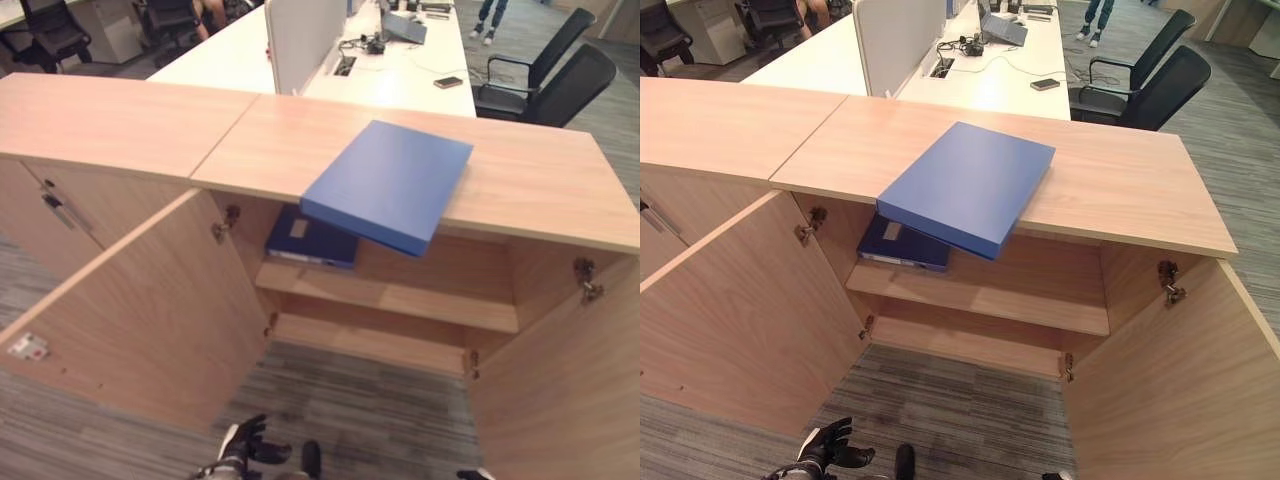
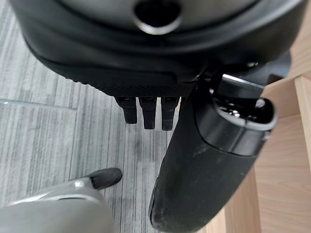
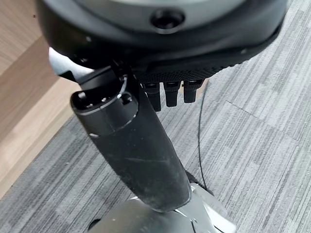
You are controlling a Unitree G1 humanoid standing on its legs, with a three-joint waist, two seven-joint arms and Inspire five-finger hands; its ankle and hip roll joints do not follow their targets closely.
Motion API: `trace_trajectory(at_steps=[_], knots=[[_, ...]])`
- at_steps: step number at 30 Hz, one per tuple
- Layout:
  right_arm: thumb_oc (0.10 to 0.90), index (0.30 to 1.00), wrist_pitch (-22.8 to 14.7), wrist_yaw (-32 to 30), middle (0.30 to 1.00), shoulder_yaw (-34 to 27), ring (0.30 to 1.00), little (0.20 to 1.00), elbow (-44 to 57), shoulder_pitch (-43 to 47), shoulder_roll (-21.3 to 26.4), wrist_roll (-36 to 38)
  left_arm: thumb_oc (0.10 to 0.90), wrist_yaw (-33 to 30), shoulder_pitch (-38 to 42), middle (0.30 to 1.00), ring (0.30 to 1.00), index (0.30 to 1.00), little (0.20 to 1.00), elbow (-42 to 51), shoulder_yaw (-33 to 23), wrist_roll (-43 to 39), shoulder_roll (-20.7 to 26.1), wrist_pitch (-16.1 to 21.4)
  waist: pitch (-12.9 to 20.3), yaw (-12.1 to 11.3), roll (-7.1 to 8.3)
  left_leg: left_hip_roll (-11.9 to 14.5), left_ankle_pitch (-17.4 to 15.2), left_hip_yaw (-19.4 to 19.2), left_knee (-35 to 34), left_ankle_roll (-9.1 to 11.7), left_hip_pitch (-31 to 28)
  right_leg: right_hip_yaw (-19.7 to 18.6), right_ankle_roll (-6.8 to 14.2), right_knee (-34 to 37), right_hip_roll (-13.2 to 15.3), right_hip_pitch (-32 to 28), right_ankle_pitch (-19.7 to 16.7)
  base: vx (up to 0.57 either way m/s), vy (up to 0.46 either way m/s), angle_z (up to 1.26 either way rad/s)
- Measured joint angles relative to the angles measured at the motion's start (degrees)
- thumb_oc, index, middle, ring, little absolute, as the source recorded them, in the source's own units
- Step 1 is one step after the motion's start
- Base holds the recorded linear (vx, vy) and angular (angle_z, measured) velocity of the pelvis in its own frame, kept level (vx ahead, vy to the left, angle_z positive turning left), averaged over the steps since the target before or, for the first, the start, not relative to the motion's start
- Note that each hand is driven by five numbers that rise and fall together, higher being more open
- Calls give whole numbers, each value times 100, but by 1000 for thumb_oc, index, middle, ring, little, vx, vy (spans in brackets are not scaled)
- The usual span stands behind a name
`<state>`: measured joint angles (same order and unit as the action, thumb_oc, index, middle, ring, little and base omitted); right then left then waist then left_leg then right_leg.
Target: Put the empty folder in the office cabinet
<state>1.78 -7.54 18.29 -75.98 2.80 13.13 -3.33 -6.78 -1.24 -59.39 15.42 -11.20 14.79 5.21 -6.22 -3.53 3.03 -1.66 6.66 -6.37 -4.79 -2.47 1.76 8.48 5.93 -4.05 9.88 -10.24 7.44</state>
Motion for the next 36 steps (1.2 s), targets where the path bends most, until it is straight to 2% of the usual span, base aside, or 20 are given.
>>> trace_trajectory(at_steps=[7, 8, 10, 11, 13, 14, 15, 17, 18, 20, 22, 24, 25, 28, 31, 33, 36], knots=[[800, 900, 12, -5, 900, 6, 900, 900, 172, -172, 69, 4, 800, 29, -218, 900, 900, 900, 900, 64, 6, -446, -55, -14, 292, 18, -40, -123, -113, -27, -8, -133, -93, 18, 73, -897, 182, 355, 36, 60, 168, -3], [800, 900, 14, -20, 900, 5, 900, 900, 230, -125, 167, 5, 800, 111, -316, 900, 900, 900, 900, 391, 25, -664, -66, -98, 289, 11, -124, -137, -156, -36, -8, -193, -81, 17, 69, -1705, 281, 776, 37, 46, 161, 1], [800, 900, 55, -6, 900, 15, 900, 900, 379, -137, 277, 9, 800, 177, -528, 900, 900, 900, 900, 1069, 62, -842, -3, -169, 259, 29, -180, -186, -172, -55, -9, -278, -164, 65, 5, -2585, 458, 1206, -20, 23, 92, 4], [800, 900, 108, -23, 900, 32, 900, 900, 583, -168, 326, -1, 800, 235, -901, 900, 900, 900, 900, 2142, 73, -1129, 167, -260, 195, 18, -223, -262, -184, -70, -8, -370, -238, 182, -23, -3166, 658, 1500, 101, 8, 16, 6], [800, 900, 115, -25, 900, 48, 900, 900, 611, -187, 352, 1, 800, 293, -1051, 900, 900, 900, 900, 2870, 42, -1350, 288, -109, 207, 13, -224, -315, -195, -46, -10, -398, -236, 264, 52, -2923, 667, 1597, 235, 0, -33, 17], [800, 900, 114, -25, 900, 32, 900, 900, 607, -178, 333, 1, 800, 292, -1001, 900, 900, 900, 900, 3047, -12, -1465, 304, 1, 207, 13, -233, -319, -188, -65, -10, -408, -196, 312, 8, -2541, 608, 1607, 233, 4, -106, 18], [800, 900, 126, 8, 900, -2, 900, 900, 667, -145, 346, -7, 800, 245, -953, 900, 900, 900, 900, 3384, -87, -1575, 388, -107, 191, 15, -245, -328, -186, -46, -6, -437, -184, 312, 1, -2227, 516, 1762, 289, 4, -106, 9], [800, 900, 121, 25, 900, -63, 900, 900, 678, -44, 319, -32, 800, 248, -1246, 900, 900, 900, 900, 4322, -315, -1614, 609, -210, 28, 36, -248, -282, -167, -79, -6, -410, -188, 404, 44, -1394, 354, 1648, 229, 22, -64, -5], [800, 900, 132, 5, 900, -122, 900, 900, 653, -76, 302, -25, 800, 263, -1302, 900, 900, 900, 900, 4646, -447, -1662, 662, -5, -46, 23, -264, -288, -156, -72, -7, -397, -212, 478, 58, -926, 310, 1558, 14, 66, -168, 7], [800, 900, 145, 19, 900, -161, 900, 900, 658, -127, 289, -48, 800, 180, -1433, 900, 900, 900, 900, 5282, -747, -1676, 665, -110, -53, -26, -262, -280, -151, -82, -8, -361, -206, 464, 63, -679, 269, 1423, -335, 67, -186, 4], [800, 900, 135, 12, 900, -202, 900, 900, 669, -233, 280, -59, 800, -99, -1545, 900, 900, 900, 900, 6237, -1171, -1442, 618, 76, -113, -155, -260, -199, -144, -15, -5, -239, -210, 511, 61, -218, 125, 1261, -705, 57, -162, 6], [800, 900, 112, -15, 900, -257, 900, 900, 749, -452, 164, -21, 800, -548, -1542, 900, 900, 900, 900, 6685, -1476, -897, 626, 165, -121, -174, -209, -103, -125, 76, 13, -81, -302, 615, 0, 115, -15, 1006, -854, 71, -144, 17], [800, 900, 98, -67, 900, -290, 900, 900, 817, -546, 77, 15, 800, -888, -1511, 900, 900, 900, 900, 6889, -1708, -351, 633, 187, -124, -224, -156, -38, -168, 78, 13, -9, -378, 619, -43, 269, -113, 861, -879, 71, -143, -1], [800, 900, 50, -86, 900, -328, 900, 900, 811, -746, -88, 164, 800, -1761, -1051, 900, 900, 900, 900, 6959, -2222, 764, 705, 341, -100, -314, 1, 136, -206, 88, 15, 152, -459, 642, -151, 662, -337, 581, -997, 40, -102, -5], [800, 900, -13, -129, 900, -328, 900, 900, 744, -731, -168, 178, 800, -2190, -707, 900, 900, 900, 900, 6942, -2209, 1758, 1116, 333, -76, -306, 93, 208, -203, 91, 15, 180, -497, 648, -222, 917, -459, 409, -1110, 25, -51, -4], [800, 900, -38, -143, 900, -318, 900, 900, 710, -662, -154, 176, 800, -2194, -532, 900, 900, 900, 900, 6954, -2140, 2131, 1158, 354, -73, -284, 73, 225, -195, 88, 16, 192, -524, 647, -246, 942, -472, 384, -1122, 29, -37, -1], [800, 900, -55, -189, 900, -242, 900, 900, 527, -506, -176, 154, 800, -2190, -292, 900, 900, 900, 900, 7044, -1746, 2748, 1545, 376, -70, -262, 65, 240, -220, 63, 15, 220, -615, 629, -243, 945, -487, 308, -1100, 24, -7, -3]])
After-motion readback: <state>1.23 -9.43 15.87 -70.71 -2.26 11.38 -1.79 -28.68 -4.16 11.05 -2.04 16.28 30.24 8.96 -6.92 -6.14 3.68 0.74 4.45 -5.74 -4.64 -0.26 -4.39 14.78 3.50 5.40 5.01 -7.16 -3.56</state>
